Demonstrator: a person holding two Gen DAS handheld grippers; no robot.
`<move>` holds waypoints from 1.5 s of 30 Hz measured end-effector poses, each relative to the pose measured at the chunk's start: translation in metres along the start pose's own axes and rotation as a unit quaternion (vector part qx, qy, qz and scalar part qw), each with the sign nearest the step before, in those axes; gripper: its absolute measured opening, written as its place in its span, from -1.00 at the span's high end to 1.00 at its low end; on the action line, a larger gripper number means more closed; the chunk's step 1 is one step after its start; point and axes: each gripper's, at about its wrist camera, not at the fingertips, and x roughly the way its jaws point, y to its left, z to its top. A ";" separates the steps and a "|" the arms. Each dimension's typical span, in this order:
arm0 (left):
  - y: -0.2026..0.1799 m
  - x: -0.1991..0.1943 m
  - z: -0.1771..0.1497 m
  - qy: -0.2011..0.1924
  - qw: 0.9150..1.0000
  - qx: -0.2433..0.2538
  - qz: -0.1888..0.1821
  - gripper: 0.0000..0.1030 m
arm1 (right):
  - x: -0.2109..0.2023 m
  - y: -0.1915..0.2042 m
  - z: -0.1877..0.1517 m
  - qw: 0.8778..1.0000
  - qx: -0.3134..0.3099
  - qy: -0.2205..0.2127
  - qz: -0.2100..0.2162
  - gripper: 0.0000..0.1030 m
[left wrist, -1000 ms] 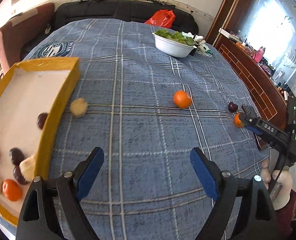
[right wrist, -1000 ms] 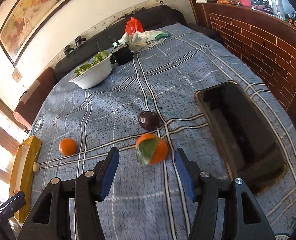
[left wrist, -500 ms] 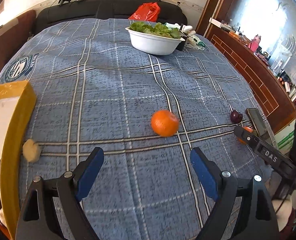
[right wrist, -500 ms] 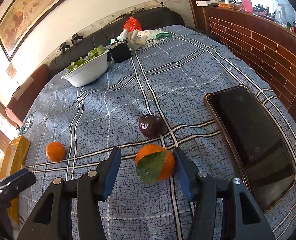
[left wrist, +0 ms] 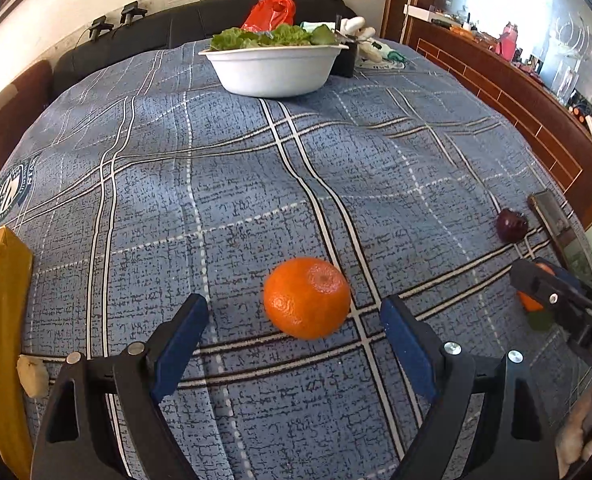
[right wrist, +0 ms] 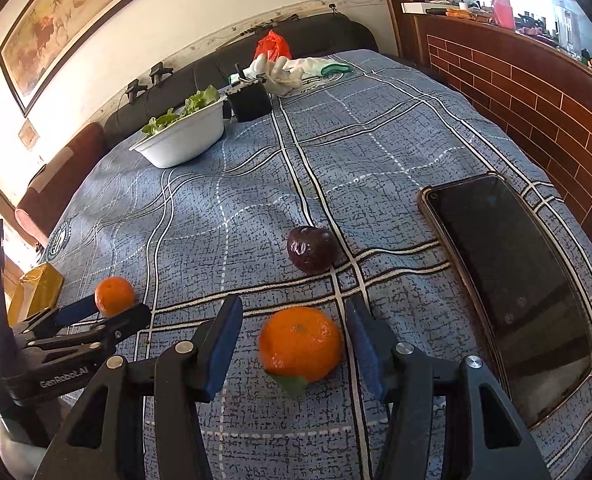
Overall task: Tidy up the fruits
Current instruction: 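Grasp an orange with the left tool while the right tool grasps the leafy orange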
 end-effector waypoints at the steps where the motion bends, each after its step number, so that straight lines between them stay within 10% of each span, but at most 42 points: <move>1: -0.002 0.001 -0.001 0.001 1.000 0.004 0.005 -0.69 | 0.000 0.000 0.000 1.000 0.000 0.000 0.000 -0.12; 6: 0.003 0.005 0.000 0.011 1.000 -0.008 0.012 -0.99 | 0.000 0.001 0.000 1.000 0.000 0.000 0.000 -0.12; 45: 0.008 0.008 0.006 0.014 0.999 -0.022 0.020 -0.99 | -0.001 -0.001 -0.001 1.000 0.001 0.000 -0.002 -0.09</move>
